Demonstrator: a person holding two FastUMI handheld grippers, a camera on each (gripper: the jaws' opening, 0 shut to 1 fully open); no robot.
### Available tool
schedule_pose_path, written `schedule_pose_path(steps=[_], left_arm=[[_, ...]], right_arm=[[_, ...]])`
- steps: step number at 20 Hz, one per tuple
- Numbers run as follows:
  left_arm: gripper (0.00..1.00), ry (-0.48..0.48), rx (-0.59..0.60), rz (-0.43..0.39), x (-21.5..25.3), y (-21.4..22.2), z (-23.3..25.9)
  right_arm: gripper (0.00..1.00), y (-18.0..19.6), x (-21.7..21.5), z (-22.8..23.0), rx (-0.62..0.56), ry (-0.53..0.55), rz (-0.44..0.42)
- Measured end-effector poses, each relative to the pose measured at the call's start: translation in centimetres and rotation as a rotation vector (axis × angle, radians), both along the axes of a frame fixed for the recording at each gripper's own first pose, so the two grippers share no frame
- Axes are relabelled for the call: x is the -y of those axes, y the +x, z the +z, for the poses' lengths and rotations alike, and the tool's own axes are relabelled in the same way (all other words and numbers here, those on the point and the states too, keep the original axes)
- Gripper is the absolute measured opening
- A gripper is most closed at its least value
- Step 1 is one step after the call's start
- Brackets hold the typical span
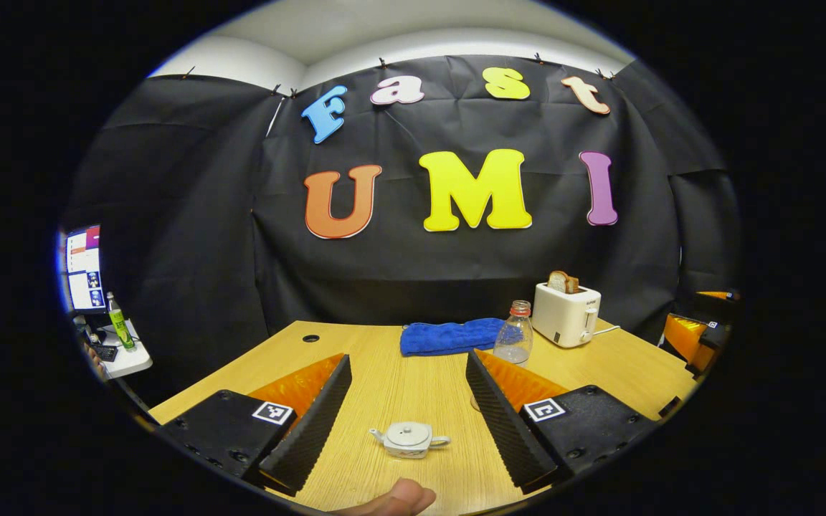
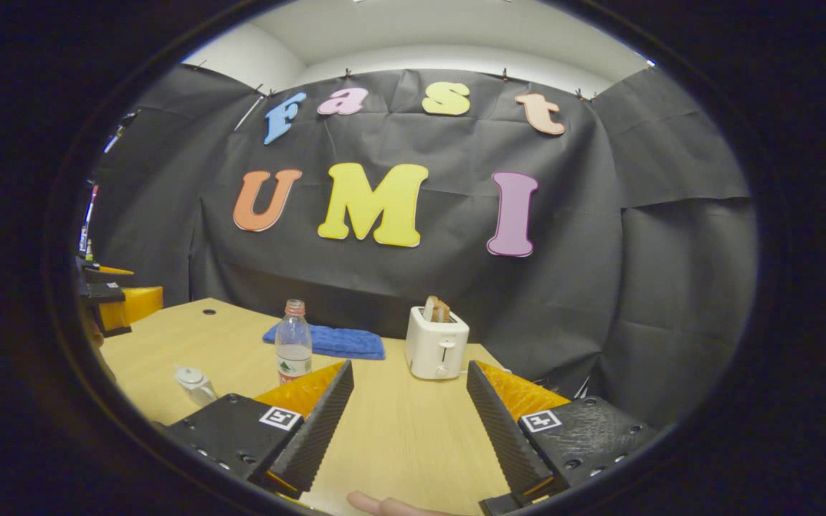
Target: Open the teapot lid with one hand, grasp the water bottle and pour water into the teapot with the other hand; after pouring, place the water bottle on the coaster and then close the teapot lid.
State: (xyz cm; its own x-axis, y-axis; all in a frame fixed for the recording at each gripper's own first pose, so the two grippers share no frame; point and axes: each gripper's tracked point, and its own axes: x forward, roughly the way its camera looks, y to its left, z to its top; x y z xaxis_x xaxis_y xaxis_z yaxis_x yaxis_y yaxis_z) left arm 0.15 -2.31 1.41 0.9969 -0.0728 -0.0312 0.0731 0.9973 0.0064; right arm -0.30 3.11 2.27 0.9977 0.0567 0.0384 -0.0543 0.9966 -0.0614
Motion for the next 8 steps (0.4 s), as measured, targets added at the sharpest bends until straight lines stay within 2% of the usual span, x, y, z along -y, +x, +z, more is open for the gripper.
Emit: schedule_pose_path(steps=[7, 8], left_arm=[[1.00, -0.019, 0.012, 0.032, -0.75, -0.31, 0.36], [1.00, -0.022, 0.017, 0.031, -0.77, -0.40, 0.47]], right_arm=[[0.95, -0.60, -0.76, 0.31, 0.016, -0.011, 0.032], [0.99, -0.68, -0.84, 0.41, 0.020, -0.011, 0.035]])
